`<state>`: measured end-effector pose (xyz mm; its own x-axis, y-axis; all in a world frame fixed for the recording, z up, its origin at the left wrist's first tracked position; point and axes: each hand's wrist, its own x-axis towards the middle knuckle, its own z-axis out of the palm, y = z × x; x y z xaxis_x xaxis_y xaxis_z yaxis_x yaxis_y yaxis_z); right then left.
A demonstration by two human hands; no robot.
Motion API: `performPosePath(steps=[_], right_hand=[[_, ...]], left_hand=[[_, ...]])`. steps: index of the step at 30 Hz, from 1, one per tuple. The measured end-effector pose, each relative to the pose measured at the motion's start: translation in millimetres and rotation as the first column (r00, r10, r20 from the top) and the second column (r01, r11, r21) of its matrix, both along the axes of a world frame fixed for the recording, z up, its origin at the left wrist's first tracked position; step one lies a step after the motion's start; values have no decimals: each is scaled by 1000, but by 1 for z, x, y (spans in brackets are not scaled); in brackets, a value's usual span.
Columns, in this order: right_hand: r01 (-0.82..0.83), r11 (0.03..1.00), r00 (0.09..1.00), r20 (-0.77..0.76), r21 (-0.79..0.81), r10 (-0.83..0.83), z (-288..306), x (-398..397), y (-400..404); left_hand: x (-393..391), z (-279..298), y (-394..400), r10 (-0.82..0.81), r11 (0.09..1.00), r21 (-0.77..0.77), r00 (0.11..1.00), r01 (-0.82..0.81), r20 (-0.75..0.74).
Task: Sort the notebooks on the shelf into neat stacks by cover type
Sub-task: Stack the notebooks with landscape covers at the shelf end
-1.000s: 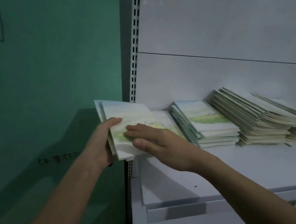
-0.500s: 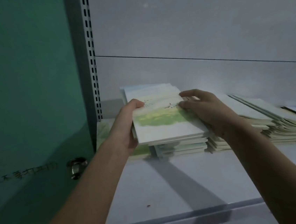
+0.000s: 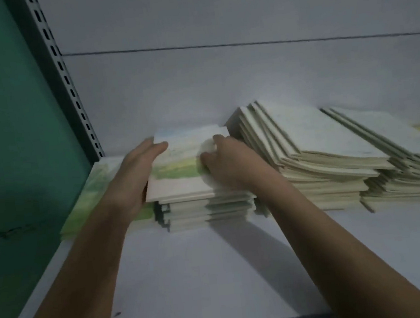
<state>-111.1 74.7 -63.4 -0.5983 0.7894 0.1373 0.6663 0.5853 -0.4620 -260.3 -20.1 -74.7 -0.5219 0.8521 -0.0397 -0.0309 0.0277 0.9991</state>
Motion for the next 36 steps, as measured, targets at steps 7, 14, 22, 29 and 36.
performPosePath(steps=[7, 14, 22, 29, 36], right_hand=[[-2, 989, 943, -329, -150, -48, -14, 10, 4], [-23, 989, 921, -389, -145, -36, -19, 7, 0], [168, 955, 853, -521, 244, -16, -15, 6, -15], [-219, 725, 510, -557, 653, 656, -15, -15, -78], [-536, 680, 417, -544, 499, 728, -43, -15, -115]], left_hand=[[16, -7, 3, -8, 1000, 8, 996, 8, -91], [29, -6, 3, -19, 999, 44, 994, 24, -112], [28, -1, 5, 97, 994, 68, 978, -85, -186], [-3, -15, 2, 314, 945, 149, 936, -292, -158], [-14, 3, -2, 455, 851, 280, 890, -443, 24]])
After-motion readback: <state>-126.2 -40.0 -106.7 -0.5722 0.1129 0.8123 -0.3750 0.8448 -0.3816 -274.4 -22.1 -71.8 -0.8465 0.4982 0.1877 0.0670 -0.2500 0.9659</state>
